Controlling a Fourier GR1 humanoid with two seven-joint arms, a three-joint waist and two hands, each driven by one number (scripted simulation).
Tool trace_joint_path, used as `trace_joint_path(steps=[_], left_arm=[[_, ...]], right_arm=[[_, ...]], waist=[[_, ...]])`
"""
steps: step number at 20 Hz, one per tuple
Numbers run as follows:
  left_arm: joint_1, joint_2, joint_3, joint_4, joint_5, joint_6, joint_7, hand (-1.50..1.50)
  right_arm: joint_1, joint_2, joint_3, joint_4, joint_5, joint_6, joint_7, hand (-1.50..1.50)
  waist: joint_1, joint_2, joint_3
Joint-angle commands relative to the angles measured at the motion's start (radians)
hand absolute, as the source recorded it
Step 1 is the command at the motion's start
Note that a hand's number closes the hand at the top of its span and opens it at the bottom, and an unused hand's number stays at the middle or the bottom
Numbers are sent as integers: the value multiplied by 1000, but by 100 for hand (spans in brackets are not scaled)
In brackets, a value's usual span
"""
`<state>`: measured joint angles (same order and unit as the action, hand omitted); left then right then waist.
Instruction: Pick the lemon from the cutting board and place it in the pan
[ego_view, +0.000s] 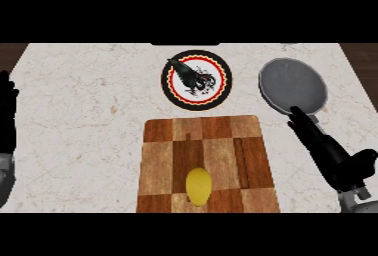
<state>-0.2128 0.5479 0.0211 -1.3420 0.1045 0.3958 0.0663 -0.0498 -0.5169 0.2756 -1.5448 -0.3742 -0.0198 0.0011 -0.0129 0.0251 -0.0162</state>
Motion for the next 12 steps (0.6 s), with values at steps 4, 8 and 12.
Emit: trace_joint_path(steps=[4,8,12], left_arm=[[-46,-126,-60,-52,98,-94,18,0],[4,-211,-110,-109,189,-170,49,0],[25,-213,-110,-178,183,-144,69,0]], right_arm=[[-167,130,26,-133,-31,28,-68,150],[-151,67,67,-136,245,-147,-60,150],[83,-6,124,-296,409,-190,-215,-150]], waist=[[20,-26,15],[9,-34,13],[-16,-37,16]])
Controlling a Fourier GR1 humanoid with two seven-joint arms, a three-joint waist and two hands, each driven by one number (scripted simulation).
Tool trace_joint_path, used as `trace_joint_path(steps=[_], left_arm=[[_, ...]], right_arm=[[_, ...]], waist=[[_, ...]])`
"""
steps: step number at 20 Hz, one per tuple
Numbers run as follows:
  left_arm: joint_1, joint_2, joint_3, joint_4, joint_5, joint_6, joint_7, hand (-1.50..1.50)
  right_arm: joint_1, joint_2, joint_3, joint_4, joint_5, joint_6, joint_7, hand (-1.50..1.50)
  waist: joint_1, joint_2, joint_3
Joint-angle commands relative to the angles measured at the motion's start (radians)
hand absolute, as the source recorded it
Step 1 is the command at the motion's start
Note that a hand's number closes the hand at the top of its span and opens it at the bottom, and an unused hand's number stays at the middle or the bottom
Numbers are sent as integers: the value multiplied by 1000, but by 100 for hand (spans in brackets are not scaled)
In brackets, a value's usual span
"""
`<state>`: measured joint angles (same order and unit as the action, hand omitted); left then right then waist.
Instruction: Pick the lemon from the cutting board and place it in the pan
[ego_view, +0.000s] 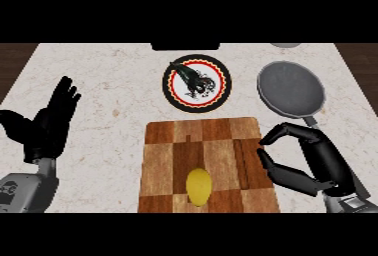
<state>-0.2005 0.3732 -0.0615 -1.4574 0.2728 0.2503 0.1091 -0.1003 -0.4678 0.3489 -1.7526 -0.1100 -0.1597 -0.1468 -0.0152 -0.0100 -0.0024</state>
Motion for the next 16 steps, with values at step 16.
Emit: trace_joint_path(steps=[16], left_arm=[[56,-14,17,-88,29,-68,52,0]], right_arm=[[-88,-249,127,-321,465,203,460,-150]], waist=[[34,11,-1]])
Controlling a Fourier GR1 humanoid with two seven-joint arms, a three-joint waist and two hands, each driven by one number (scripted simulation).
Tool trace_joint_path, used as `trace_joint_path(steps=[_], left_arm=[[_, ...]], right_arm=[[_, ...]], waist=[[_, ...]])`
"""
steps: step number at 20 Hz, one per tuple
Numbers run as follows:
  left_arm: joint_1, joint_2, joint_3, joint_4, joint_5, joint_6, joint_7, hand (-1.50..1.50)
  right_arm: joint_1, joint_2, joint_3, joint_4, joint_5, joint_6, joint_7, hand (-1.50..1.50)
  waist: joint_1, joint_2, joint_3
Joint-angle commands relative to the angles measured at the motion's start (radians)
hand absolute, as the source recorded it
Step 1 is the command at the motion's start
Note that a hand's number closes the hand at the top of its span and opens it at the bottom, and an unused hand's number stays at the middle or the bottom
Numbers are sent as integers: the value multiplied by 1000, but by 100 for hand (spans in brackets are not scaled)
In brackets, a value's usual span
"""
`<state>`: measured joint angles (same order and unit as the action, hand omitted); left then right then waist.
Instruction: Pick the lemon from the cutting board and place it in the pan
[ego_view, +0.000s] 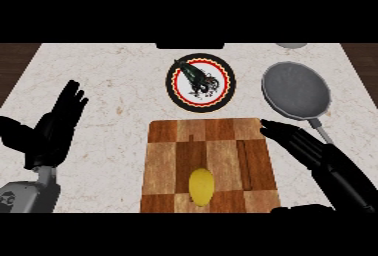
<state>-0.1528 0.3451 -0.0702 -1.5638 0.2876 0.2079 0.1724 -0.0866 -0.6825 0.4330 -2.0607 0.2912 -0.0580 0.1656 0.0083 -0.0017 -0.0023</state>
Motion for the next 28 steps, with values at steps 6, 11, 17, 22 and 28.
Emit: trace_joint_path(steps=[6,11,17,22,28], left_arm=[[-51,-16,-20,-4,-24,-3,37,0],[-45,-30,-7,14,-28,8,26,0],[28,-63,-3,-8,-46,-10,-14,0],[-31,-54,18,25,-54,-11,15,0],[-21,-45,39,-27,-52,-21,48,0]], right_arm=[[-340,123,216,108,163,278,384,-150],[-375,149,296,151,68,505,525,-150],[-348,270,342,100,100,621,655,-150],[-412,312,408,65,169,728,795,-150],[-439,434,456,129,273,762,869,-150]], waist=[[22,5,0],[11,4,-1],[-6,0,2],[-11,-1,1],[-4,-1,2]])
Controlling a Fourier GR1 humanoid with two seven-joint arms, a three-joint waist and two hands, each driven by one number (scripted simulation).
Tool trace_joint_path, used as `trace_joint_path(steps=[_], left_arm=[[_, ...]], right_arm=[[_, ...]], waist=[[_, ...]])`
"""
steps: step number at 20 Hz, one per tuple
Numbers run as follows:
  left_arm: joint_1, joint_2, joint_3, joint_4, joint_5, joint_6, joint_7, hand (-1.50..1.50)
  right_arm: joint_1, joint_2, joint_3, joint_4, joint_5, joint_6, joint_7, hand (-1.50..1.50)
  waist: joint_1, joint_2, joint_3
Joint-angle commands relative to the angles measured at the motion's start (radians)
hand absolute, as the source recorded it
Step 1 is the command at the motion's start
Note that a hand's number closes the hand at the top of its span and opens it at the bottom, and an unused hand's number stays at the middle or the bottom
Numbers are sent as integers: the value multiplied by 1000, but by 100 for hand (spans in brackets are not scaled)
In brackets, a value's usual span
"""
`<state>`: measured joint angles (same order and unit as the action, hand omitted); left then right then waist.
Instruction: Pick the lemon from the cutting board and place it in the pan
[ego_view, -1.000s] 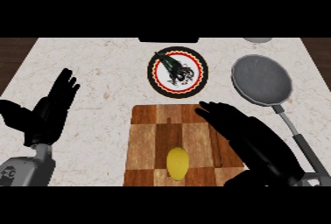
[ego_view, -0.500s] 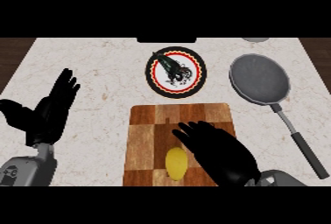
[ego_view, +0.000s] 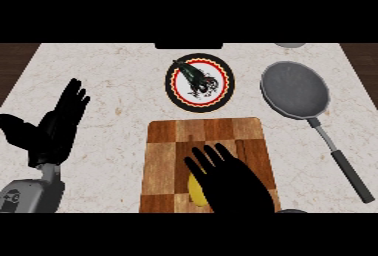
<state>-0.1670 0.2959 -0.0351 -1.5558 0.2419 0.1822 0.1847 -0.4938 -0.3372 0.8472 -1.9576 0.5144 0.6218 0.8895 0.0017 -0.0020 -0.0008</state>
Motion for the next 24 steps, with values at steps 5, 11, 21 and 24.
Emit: trace_joint_path(steps=[5,11,21,24], left_arm=[[-38,-16,42,79,4,-55,-23,0],[59,-49,-11,-53,-58,-3,2,0],[23,-24,87,-11,-19,-89,-3,0],[-23,-57,52,18,-64,-57,9,0]], right_arm=[[-11,196,32,65,120,83,89,-150],[55,214,54,149,182,87,102,-150],[65,259,-43,320,335,38,-84,-150],[47,333,45,401,319,12,-6,-150]], waist=[[-2,2,0],[1,0,1],[2,2,1],[5,2,1]])
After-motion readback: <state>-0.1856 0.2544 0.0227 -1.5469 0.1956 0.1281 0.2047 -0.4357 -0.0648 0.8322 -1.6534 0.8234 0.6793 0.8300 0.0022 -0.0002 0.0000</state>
